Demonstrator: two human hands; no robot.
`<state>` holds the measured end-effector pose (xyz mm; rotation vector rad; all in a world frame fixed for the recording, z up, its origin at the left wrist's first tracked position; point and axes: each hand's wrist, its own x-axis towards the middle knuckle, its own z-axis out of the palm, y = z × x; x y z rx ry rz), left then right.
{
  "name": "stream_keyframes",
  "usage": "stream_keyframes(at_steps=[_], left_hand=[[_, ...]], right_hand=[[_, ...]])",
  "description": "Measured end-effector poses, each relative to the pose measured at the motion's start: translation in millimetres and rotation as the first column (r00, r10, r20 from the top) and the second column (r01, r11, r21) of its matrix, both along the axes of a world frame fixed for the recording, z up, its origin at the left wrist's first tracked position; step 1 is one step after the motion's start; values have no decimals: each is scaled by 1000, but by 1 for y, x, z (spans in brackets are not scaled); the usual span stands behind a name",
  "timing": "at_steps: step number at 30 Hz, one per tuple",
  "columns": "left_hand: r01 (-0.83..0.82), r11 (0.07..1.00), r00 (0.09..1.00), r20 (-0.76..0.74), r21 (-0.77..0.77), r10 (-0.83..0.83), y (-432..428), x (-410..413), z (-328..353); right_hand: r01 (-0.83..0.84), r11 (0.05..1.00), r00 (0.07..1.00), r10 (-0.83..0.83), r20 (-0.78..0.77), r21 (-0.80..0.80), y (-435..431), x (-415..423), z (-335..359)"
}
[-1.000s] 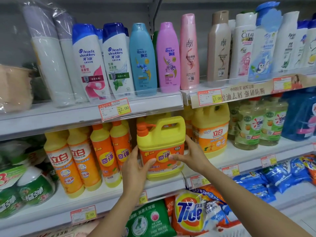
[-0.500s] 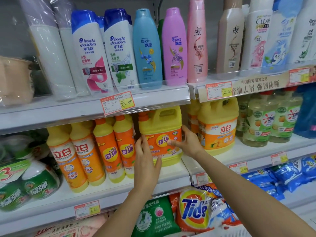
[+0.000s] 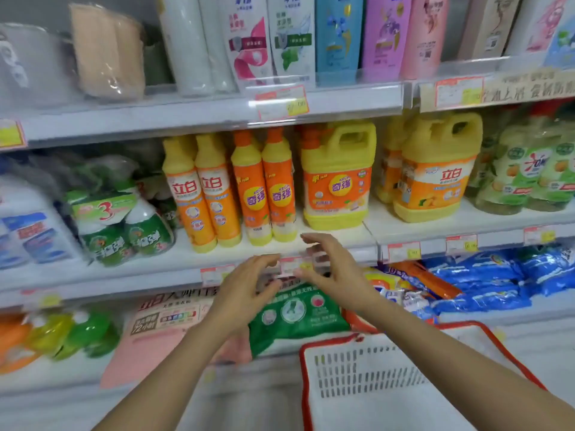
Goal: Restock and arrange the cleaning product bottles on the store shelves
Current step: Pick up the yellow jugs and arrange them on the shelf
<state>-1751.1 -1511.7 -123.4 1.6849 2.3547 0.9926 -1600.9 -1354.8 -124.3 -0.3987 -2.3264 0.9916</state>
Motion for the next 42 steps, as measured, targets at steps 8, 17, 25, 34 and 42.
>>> stream_keyframes(at_steps=[8, 17, 25, 34, 42], left_hand=[[51, 862, 876, 438, -504, 204, -174, -11, -119], [177, 823, 746, 619, -540, 245, -244, 17, -236], [-54, 962, 556, 792, -266, 250, -237, 16, -249], [-262, 963, 696, 705, 70, 138, -166, 13, -106], [-228, 913, 785, 619, 338, -33, -80, 41, -10]], right_hand=[[-475, 868, 560, 424, 712, -143, -144, -17, -128], [-427, 895, 381, 304, 873, -125, -201, -4, -208], [-325, 937, 552, 300, 778, -131, -180, -21, -158], [-202, 940, 893, 292, 343, -276, -110, -10, -28], [-204, 931, 970, 233, 62, -303, -43, 47, 21]])
